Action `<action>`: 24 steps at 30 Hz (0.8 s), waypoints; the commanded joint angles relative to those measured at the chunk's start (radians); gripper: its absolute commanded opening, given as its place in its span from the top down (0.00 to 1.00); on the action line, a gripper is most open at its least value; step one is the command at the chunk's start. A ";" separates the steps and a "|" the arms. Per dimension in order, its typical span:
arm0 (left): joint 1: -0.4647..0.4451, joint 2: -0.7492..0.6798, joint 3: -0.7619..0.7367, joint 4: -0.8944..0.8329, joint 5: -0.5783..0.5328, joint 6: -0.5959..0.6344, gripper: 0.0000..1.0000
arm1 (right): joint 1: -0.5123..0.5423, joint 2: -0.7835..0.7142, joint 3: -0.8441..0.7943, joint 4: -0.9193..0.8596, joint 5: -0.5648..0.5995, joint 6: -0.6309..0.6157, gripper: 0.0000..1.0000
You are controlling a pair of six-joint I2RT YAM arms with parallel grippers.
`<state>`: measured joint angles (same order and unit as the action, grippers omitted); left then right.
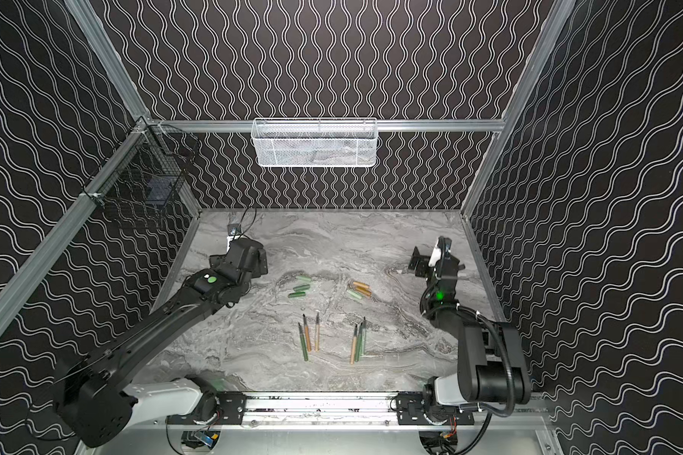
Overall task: Insert the pens into the pen caps
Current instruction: 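Raise the left arm over the caps while the right arm reaches toward the caps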
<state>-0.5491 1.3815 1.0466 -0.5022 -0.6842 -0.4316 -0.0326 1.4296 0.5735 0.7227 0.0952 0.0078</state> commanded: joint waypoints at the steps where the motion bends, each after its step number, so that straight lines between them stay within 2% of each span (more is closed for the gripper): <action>1: -0.002 -0.046 0.018 -0.101 0.260 0.095 0.01 | 0.027 -0.027 0.141 -0.388 0.033 0.014 0.00; 4: -0.002 -0.096 0.023 -0.144 0.406 0.188 0.01 | 0.062 -0.025 0.297 -0.649 0.028 0.068 0.00; 8: -0.002 -0.167 0.014 -0.140 0.688 0.300 0.01 | 0.148 -0.021 0.417 -0.900 0.038 0.106 0.01; 11: -0.002 -0.209 0.004 -0.120 0.802 0.323 0.01 | 0.234 -0.036 0.472 -1.047 0.061 0.124 0.02; 17: -0.002 -0.244 -0.002 -0.101 0.865 0.338 0.01 | 0.395 -0.101 0.430 -1.258 0.083 0.208 0.04; 24: -0.001 -0.246 -0.015 -0.087 0.853 0.332 0.01 | 0.568 -0.178 0.254 -1.341 0.034 0.389 0.12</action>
<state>-0.5499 1.1351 1.0397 -0.6281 0.1493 -0.1062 0.5007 1.2709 0.8661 -0.5343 0.1505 0.2783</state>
